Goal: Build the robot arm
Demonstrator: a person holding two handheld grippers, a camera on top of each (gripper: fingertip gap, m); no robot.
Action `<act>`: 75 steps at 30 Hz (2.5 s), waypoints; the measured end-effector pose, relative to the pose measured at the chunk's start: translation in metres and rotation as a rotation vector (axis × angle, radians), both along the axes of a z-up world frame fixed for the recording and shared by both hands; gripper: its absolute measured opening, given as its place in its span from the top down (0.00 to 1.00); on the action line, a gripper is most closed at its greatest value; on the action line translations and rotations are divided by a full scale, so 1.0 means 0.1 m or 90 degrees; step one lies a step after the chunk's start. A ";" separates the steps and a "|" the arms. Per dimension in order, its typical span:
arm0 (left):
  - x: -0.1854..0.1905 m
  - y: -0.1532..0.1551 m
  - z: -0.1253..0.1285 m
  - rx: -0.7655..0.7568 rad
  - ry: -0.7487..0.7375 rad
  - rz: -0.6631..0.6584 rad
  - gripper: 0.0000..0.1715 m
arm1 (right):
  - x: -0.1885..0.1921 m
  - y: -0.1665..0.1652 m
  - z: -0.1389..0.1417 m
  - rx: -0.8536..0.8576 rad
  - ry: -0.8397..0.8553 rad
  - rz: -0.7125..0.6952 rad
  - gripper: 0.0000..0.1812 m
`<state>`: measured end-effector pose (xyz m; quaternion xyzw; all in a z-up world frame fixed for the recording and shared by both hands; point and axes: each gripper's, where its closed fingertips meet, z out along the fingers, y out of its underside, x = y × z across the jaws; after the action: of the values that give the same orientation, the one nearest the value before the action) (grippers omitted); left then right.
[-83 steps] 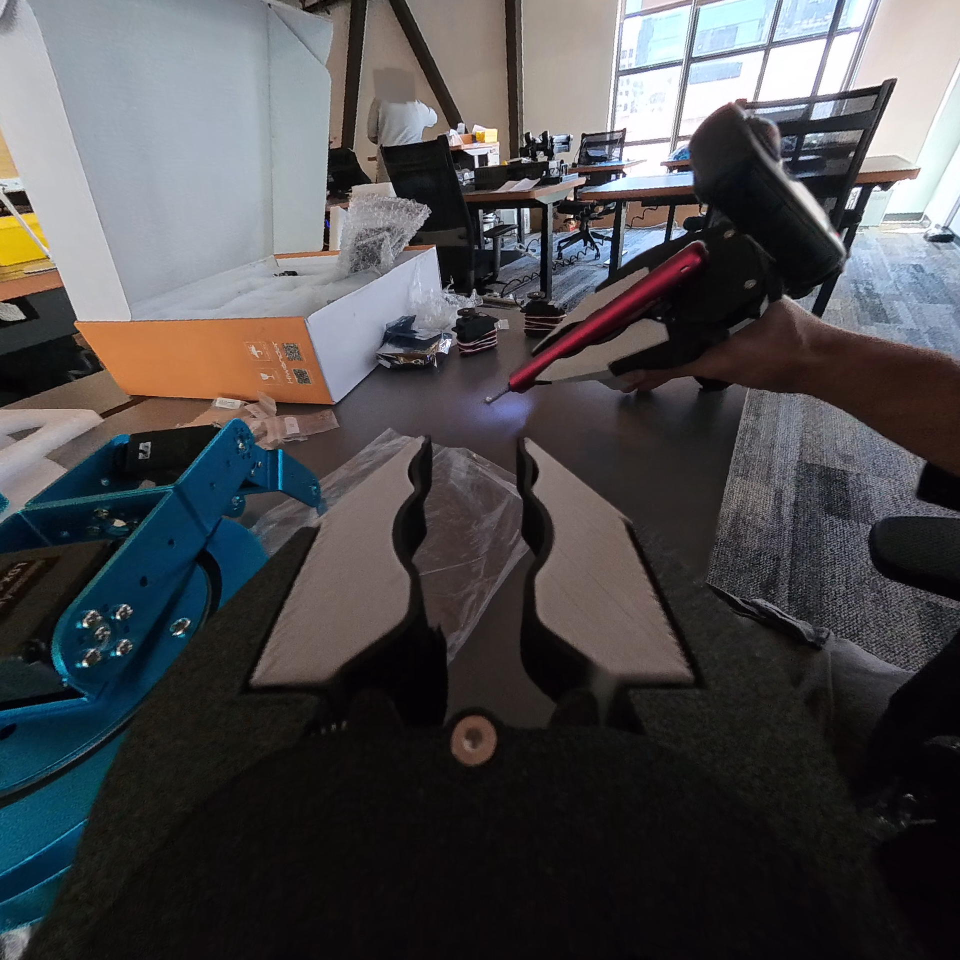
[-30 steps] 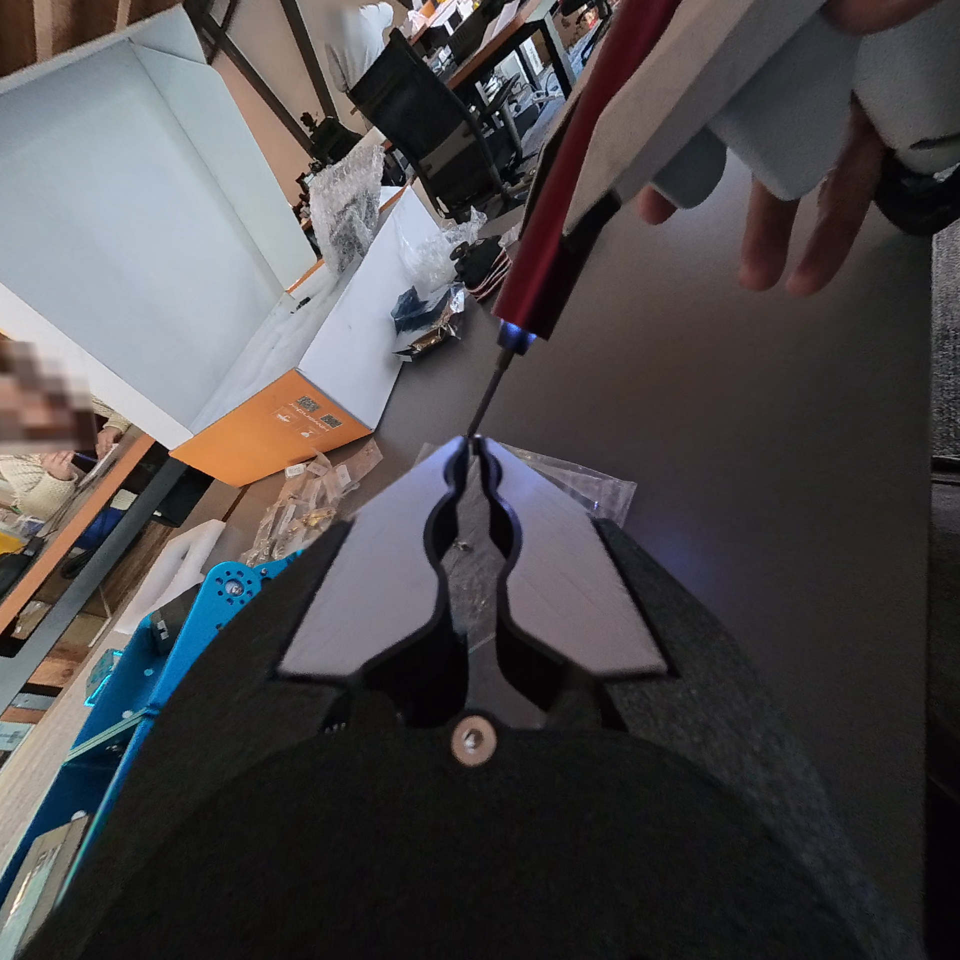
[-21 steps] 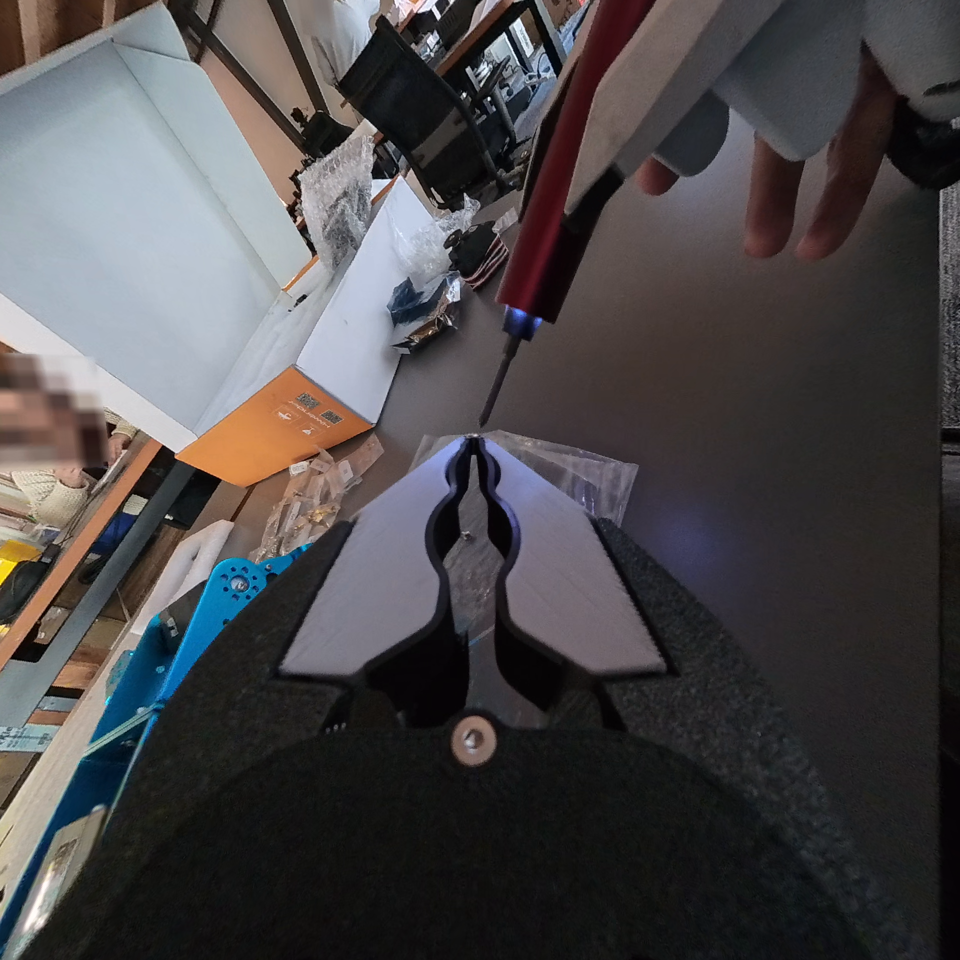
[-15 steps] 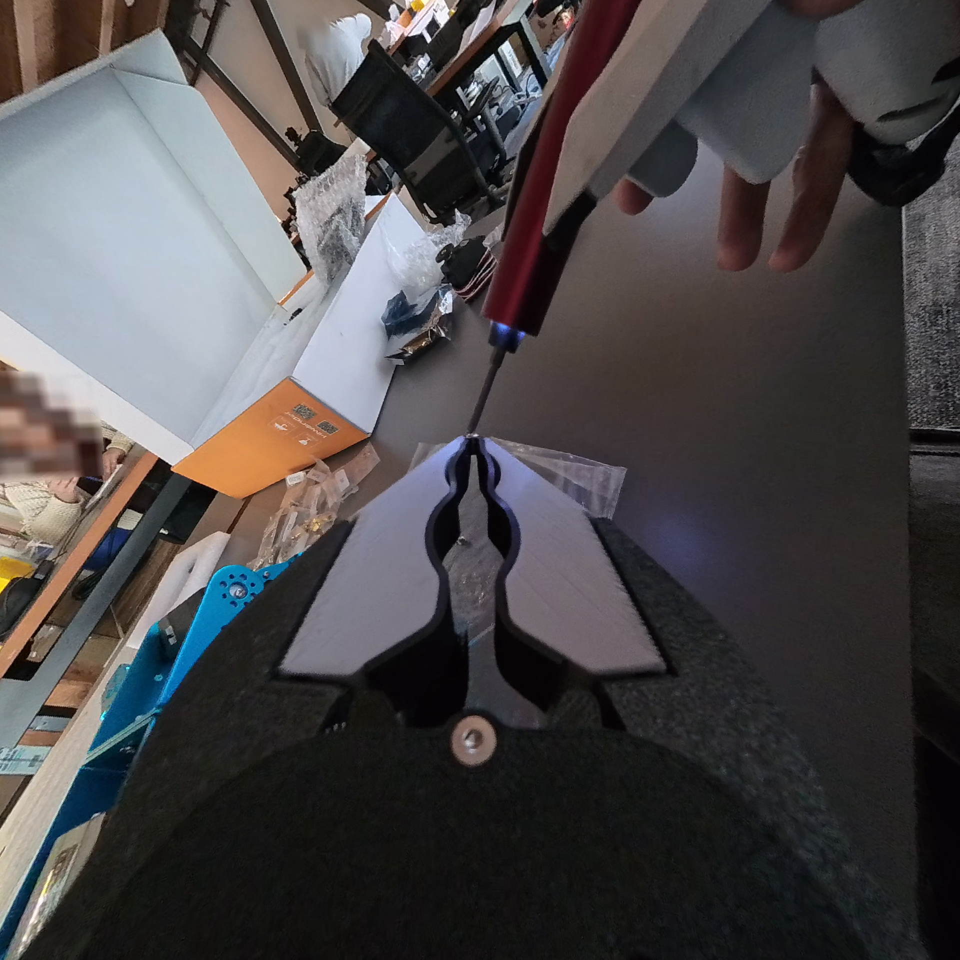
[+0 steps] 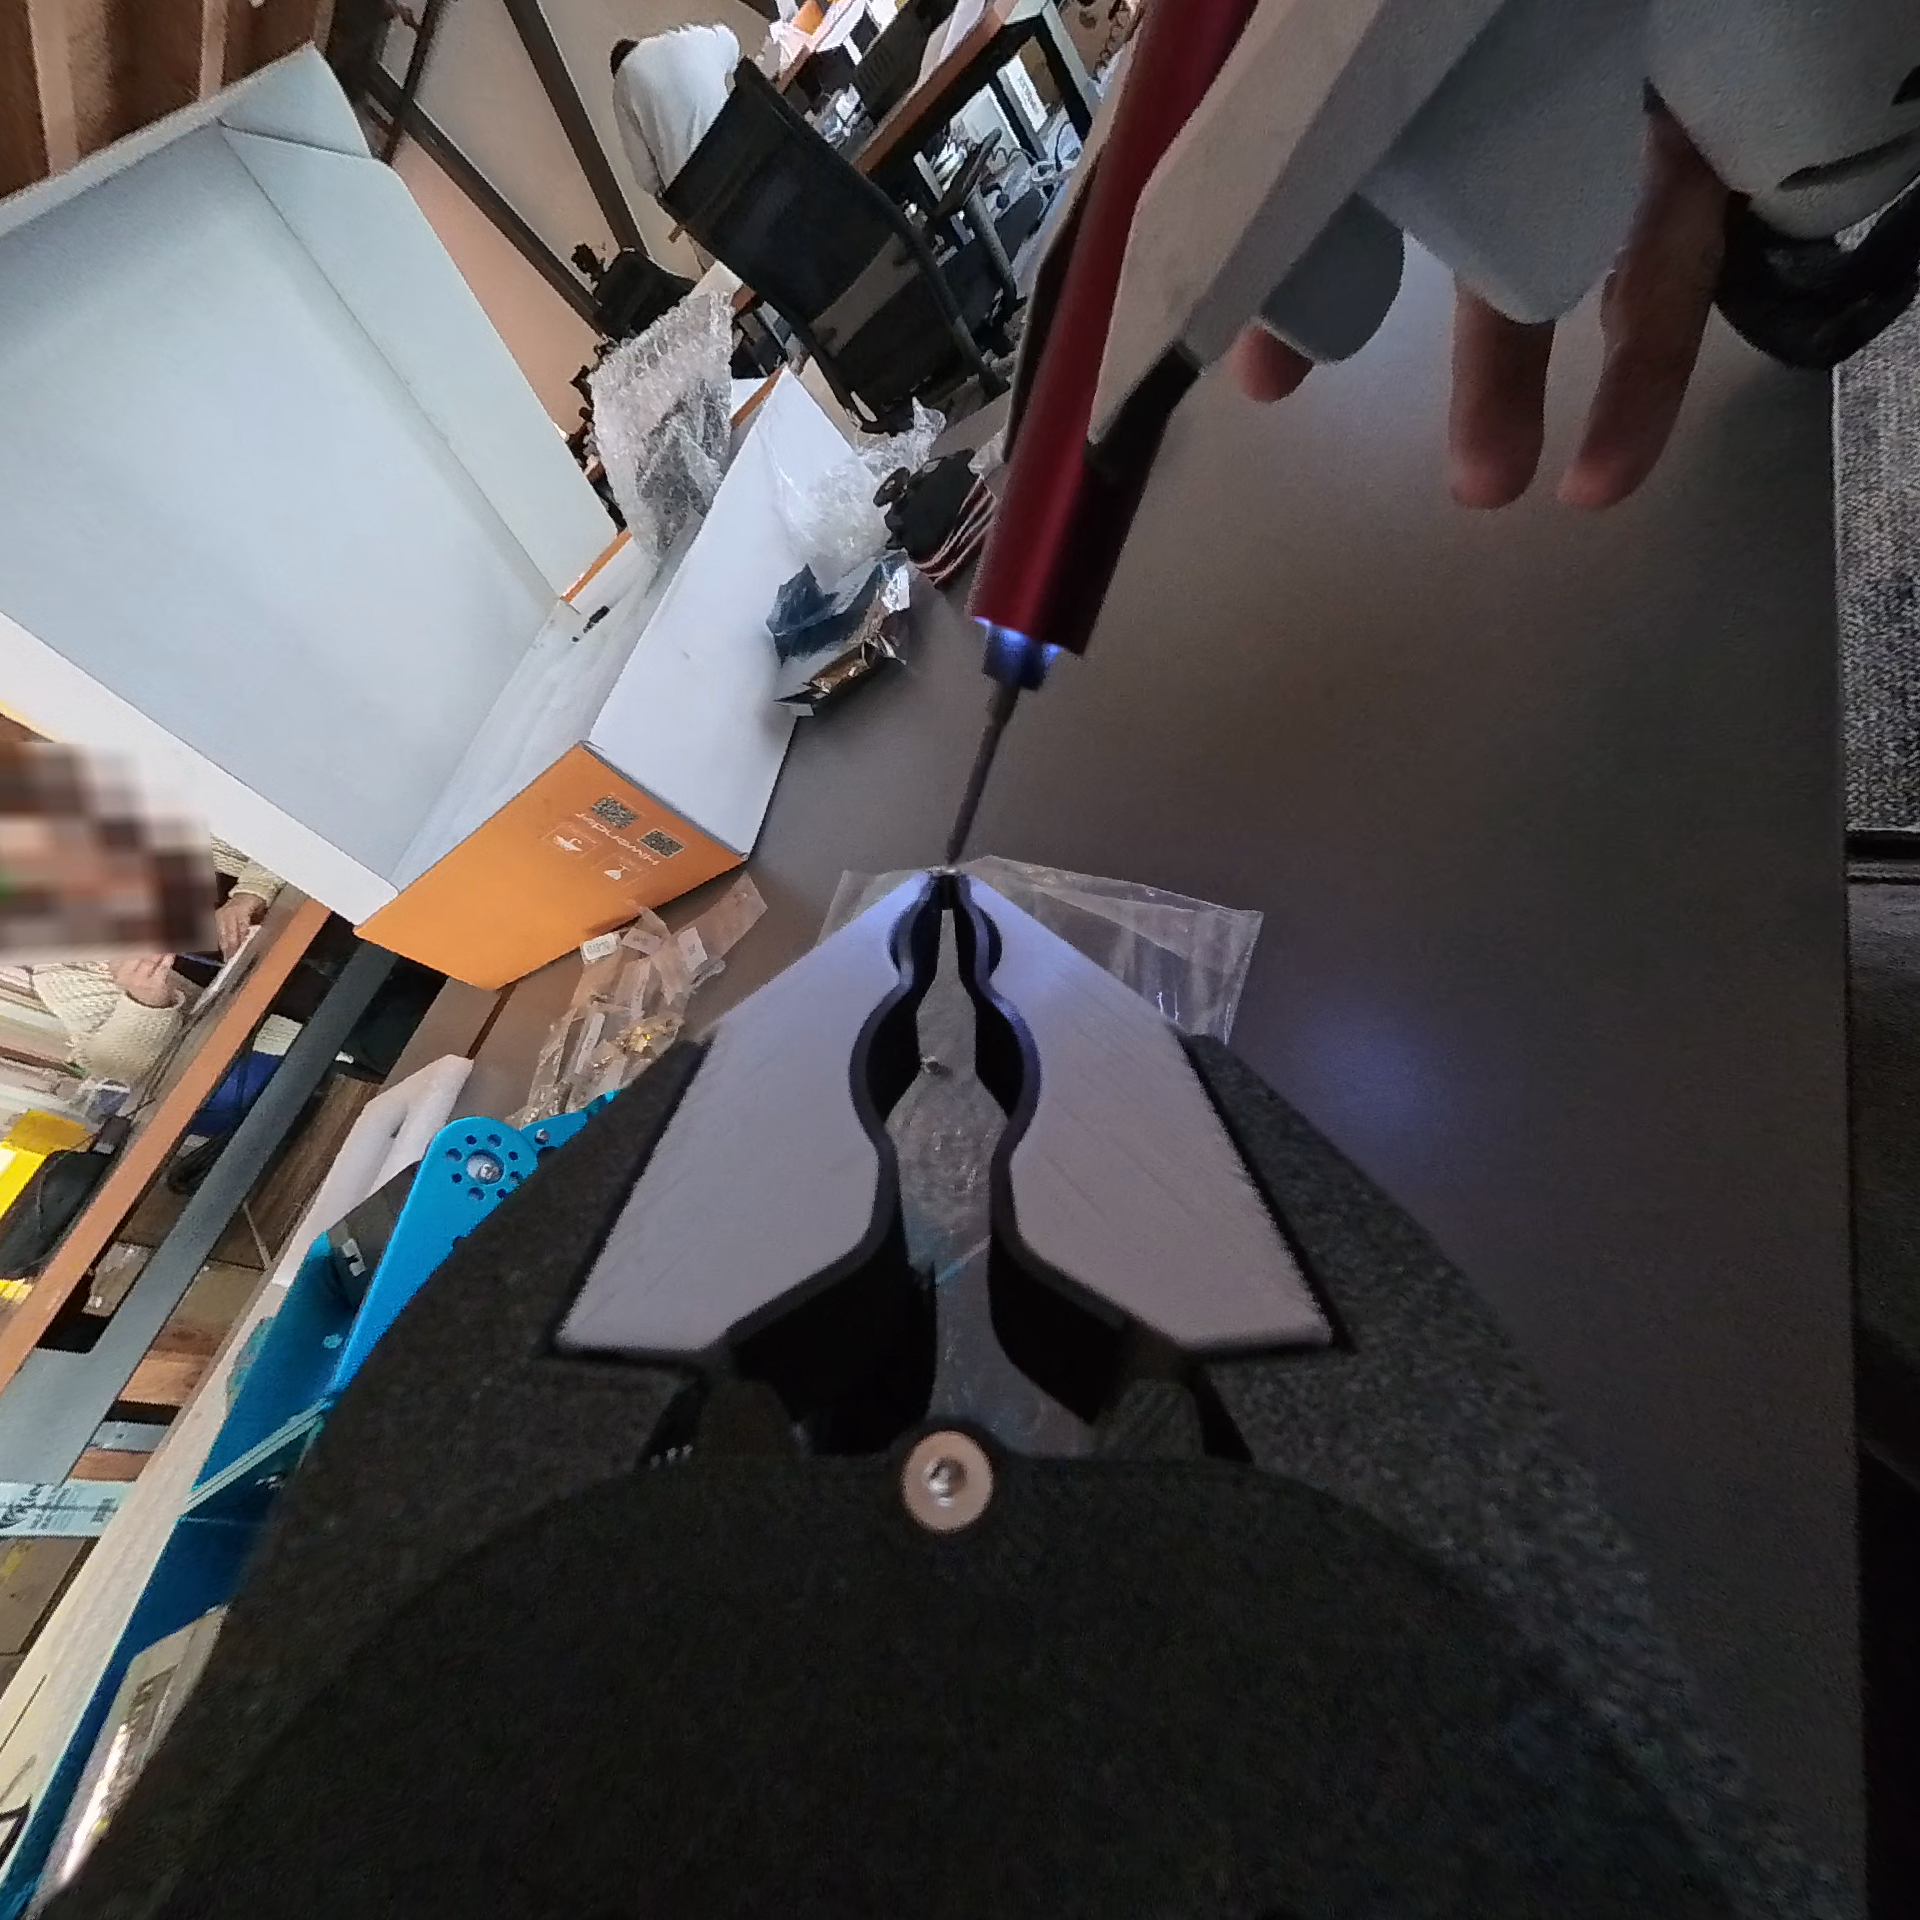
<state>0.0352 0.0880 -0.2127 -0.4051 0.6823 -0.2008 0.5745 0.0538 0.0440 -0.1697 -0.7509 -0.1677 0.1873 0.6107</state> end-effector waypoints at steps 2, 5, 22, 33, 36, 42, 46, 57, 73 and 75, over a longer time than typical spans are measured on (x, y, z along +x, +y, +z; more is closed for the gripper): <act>0.00 -0.01 0.00 0.000 -0.003 -0.003 1.00 | 0.01 0.00 0.00 0.000 -0.006 -0.003 0.88; 0.00 -0.01 -0.01 0.002 0.000 -0.002 0.99 | -0.01 0.00 -0.01 -0.003 -0.003 0.003 0.88; -0.07 -0.10 -0.13 0.159 0.058 -0.072 1.00 | -0.08 -0.07 -0.13 -0.021 -0.049 0.064 0.88; -0.18 -0.16 0.13 0.169 0.037 -0.066 0.87 | -0.12 -0.20 0.06 0.071 -0.004 0.051 0.89; -0.27 -0.14 0.23 0.156 0.034 -0.038 0.81 | -0.13 -0.28 0.13 0.091 0.004 0.052 0.88; -0.61 -0.06 0.30 0.066 0.058 0.008 0.79 | -0.17 -0.41 0.21 0.097 0.000 0.044 0.88; -0.58 -0.34 0.19 -0.184 0.050 -0.008 0.80 | -0.23 -0.47 0.28 0.108 0.021 0.050 0.88; -0.31 -0.53 0.34 -0.194 -0.081 -0.024 0.88 | -0.35 -0.52 0.33 0.111 0.069 0.061 0.88; -0.94 0.13 0.07 -0.192 -0.043 0.163 0.86 | 0.04 -0.13 -0.54 -0.044 -0.246 -0.101 0.89; -0.97 0.17 0.08 -0.213 -0.053 0.170 0.86 | -0.05 -0.03 -0.54 -0.036 -0.277 -0.098 0.88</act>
<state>-0.0616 0.1049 -0.2049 -0.5732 0.5555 -0.2495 0.5483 0.0484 0.0410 -0.2239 -0.8008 -0.2325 -0.0211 0.5516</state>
